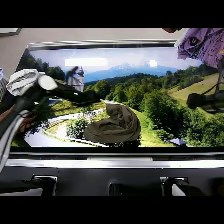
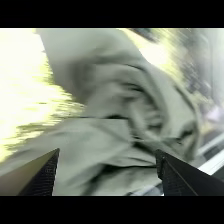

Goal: Fold the clothes and pants, and hang the long-sleeved shirts on hangers.

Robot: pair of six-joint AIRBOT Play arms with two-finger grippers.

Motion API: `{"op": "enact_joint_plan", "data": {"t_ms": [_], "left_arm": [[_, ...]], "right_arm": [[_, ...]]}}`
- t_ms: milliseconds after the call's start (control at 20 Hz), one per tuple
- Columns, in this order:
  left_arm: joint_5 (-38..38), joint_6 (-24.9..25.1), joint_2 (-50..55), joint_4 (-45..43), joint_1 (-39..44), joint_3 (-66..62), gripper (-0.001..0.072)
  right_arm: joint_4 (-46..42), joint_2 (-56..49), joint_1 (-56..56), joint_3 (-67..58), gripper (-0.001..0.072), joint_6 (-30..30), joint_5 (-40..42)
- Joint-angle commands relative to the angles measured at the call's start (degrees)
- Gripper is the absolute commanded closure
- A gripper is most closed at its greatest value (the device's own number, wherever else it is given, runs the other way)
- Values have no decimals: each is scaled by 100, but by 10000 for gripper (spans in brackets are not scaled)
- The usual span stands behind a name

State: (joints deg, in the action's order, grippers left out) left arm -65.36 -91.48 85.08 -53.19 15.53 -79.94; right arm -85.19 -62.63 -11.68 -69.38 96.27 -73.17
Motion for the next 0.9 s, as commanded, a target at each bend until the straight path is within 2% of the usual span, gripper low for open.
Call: {"op": "enact_joint_plan", "data": {"t_ms": [0, 150, 350, 750, 800, 850], "left_arm": [[-525, -2, -184, -256, -848, -4, -10], [-533, 0, -179, -256, -1093, -4, -10], [-514, 0, -177, -256, -1189, -4, -10], [-518, 0, -177, -258, -1187, -4, -10], [-612, -7, -179, -254, -1189, -4, -9], [-748, -42, -177, -275, -1193, -2, -9]], "right_arm": [[3134, -1368, -837, 142, 210, -780, 107], [4050, -2507, -455, 142, 210, -1421, 55], [4089, -3477, 302, 142, 209, -1810, 131], [4131, -3915, 1143, 142, 212, -1725, 317], [4124, -3917, 1193, 142, 230, -1716, 306], [4107, -3919, 1235, 142, 294, -1731, 284]]}}
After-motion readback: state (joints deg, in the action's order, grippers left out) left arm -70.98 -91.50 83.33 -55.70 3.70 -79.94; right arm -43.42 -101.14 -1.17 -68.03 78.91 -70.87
